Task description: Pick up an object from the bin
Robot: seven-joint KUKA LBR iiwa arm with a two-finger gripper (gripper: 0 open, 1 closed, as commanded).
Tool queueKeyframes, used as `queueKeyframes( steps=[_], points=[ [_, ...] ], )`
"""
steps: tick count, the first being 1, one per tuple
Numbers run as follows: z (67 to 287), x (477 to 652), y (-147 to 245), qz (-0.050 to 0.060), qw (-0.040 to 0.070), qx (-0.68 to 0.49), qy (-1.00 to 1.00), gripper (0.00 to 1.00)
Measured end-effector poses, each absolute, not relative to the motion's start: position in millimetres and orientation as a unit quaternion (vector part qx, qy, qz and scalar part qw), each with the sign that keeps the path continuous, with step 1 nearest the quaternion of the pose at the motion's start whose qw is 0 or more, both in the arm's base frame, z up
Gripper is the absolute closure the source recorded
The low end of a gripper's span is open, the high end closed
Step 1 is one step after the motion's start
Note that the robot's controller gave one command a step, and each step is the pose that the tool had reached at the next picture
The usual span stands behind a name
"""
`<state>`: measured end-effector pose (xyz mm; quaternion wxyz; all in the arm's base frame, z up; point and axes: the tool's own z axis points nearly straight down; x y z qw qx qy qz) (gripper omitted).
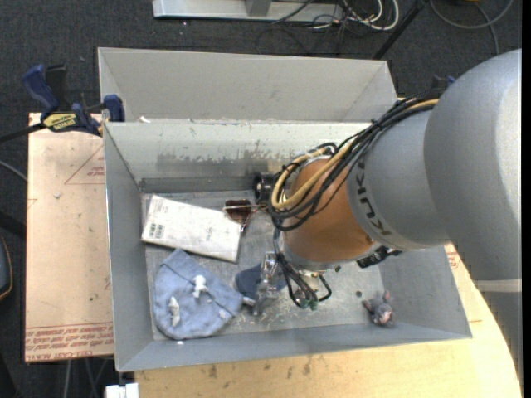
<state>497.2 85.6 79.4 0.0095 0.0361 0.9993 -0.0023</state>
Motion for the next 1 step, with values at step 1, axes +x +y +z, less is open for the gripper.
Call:
queueKeyframes(
  steps=[1],
  points=[
    [217.0, 531.5, 58.1, 0.000, 0.001, 0.029, 1.000, 1.00]
  ],
)
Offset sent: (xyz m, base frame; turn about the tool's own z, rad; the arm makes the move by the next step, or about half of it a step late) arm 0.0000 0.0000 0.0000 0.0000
